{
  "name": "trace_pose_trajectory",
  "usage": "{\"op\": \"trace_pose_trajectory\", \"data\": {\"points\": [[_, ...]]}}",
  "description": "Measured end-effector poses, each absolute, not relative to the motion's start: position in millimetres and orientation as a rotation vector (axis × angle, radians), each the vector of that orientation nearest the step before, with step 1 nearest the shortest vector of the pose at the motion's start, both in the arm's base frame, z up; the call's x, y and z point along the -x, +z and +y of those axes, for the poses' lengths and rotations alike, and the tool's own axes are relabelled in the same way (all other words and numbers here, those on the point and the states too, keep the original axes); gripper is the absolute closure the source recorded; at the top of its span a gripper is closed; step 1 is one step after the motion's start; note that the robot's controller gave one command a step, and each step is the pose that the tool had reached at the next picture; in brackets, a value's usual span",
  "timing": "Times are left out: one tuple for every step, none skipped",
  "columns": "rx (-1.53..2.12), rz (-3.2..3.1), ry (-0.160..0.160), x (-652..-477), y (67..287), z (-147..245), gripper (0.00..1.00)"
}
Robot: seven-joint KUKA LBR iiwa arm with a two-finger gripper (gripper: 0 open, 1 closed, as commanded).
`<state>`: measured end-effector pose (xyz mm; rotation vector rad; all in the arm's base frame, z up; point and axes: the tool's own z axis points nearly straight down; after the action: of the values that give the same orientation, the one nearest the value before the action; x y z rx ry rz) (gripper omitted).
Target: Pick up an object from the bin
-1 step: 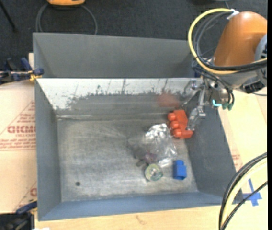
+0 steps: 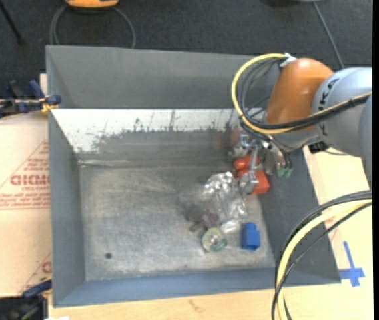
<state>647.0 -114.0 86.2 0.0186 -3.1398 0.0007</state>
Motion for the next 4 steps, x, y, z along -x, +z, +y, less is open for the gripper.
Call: {"op": "trace_pose_trajectory", "data": {"points": [[0.590,-3.103,0.004,-602.1,78.0,-69.6,0.00],[0.140,-3.145,0.004,-585.5,77.6,-34.7,0.00],[0.143,-3.150,0.005,-572.0,160.0,-67.8,0.00],[0.000,-3.138,0.000,-522.2,105.6,-26.2,0.00]]}}
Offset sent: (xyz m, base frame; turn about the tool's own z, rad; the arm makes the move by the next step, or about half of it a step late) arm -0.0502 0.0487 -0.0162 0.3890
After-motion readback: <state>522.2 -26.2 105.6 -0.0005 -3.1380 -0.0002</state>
